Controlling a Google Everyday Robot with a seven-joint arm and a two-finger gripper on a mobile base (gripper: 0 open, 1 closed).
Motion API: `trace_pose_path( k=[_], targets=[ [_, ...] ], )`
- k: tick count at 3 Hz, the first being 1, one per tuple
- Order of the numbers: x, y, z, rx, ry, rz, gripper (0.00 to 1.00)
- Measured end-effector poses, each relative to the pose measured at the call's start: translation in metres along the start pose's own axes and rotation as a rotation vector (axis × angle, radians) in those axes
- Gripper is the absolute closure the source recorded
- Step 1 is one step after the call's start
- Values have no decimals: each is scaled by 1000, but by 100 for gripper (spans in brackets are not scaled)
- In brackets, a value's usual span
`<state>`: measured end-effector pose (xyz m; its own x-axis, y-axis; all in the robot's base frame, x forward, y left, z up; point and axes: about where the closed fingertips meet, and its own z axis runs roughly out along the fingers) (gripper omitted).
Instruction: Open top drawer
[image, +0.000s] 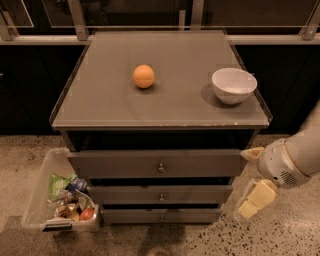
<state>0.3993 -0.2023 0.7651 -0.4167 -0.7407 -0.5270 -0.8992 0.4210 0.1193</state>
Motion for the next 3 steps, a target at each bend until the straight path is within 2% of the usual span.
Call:
trace_pose_path(
  k=[1,2,3],
  targets=[
    [1,-24,27,-19,-102,-3,0],
    [-7,-49,49,-1,-204,-42,0],
    [-30,-76,61,42,-280,-112,0]
  ],
)
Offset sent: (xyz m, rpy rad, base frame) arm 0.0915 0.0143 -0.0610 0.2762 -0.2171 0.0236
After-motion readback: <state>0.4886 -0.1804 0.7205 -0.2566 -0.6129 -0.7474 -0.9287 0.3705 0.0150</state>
